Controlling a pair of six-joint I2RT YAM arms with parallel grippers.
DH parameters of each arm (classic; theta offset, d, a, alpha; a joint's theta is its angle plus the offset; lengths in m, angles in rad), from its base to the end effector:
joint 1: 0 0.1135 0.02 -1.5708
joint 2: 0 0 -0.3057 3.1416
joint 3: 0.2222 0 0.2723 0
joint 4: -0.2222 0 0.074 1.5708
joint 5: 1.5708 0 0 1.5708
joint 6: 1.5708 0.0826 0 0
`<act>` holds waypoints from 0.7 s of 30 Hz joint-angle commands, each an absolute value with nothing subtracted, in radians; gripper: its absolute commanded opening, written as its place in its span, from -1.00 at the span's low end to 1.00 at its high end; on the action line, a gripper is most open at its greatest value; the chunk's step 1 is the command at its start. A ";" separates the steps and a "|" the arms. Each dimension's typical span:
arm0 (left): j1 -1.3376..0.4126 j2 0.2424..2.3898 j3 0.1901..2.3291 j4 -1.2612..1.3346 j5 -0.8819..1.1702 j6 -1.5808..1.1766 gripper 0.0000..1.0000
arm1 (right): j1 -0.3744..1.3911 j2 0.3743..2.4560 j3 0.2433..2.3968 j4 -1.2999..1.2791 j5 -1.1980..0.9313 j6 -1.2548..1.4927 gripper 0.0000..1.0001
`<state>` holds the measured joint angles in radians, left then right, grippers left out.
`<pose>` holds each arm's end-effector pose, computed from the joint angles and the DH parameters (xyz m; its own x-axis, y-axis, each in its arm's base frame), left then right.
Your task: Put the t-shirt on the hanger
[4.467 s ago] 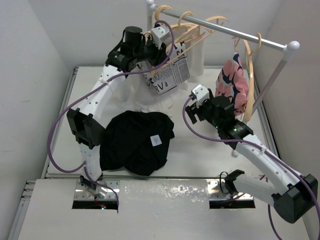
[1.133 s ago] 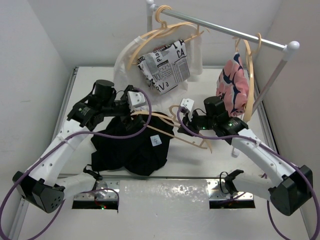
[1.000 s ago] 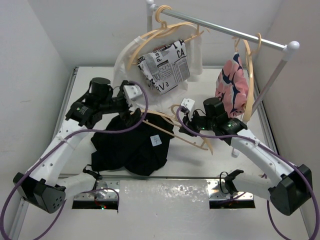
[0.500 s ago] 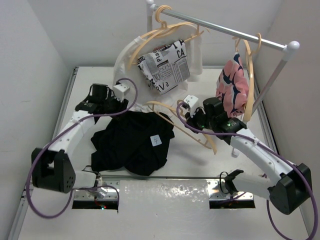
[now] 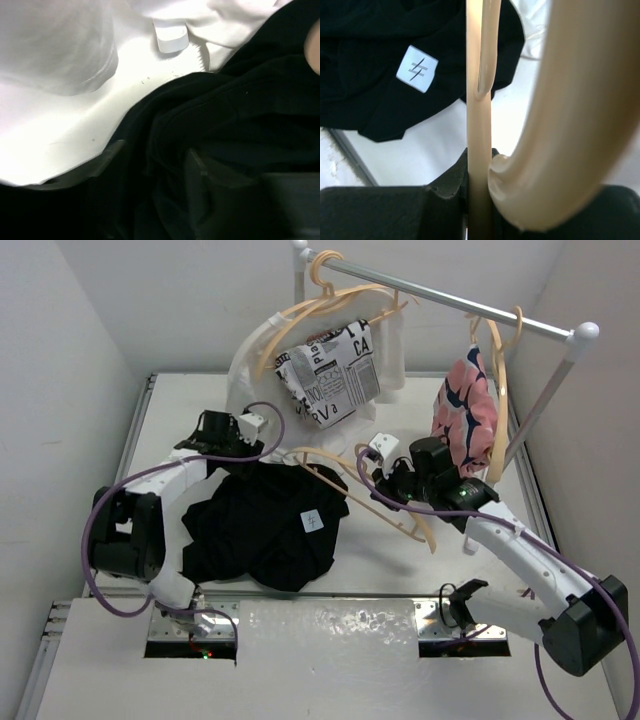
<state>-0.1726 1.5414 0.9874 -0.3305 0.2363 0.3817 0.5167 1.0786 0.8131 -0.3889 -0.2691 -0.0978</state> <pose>0.3575 -0.0820 0.2110 -0.5906 0.4706 -0.6555 0.5745 0.8157 0.0680 0.2234 0.1522 0.2776 -0.4623 -0.3709 -0.8054 -0.7082 0.7011 0.0836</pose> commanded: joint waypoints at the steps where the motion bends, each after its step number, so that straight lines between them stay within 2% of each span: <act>1: -0.181 1.571 1.023 -0.262 0.248 0.371 -0.14 | 0.514 1.057 0.848 -0.400 -0.321 -0.112 -1.00; 3: -0.181 1.572 1.025 -0.262 0.268 0.371 -0.53 | 0.515 1.051 0.848 -0.411 -0.351 -0.118 -1.00; 5: -0.183 1.565 1.038 -0.285 0.273 0.376 -1.00 | 0.517 1.052 0.848 -0.422 -0.400 -0.130 -1.00; 14: -0.184 1.448 1.051 -0.371 0.281 0.431 -1.00 | 0.581 1.114 0.882 -0.425 -0.433 -0.155 -1.00; 21: -0.193 1.368 1.074 -0.482 0.408 0.534 -1.00 | 0.630 1.195 1.017 -0.439 -0.362 -0.189 -1.00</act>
<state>-0.1791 1.4311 1.0309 -0.4358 0.3195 0.4633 0.6178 1.1828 0.9257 -0.4679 -0.3832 -0.1577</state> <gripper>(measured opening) 0.021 0.144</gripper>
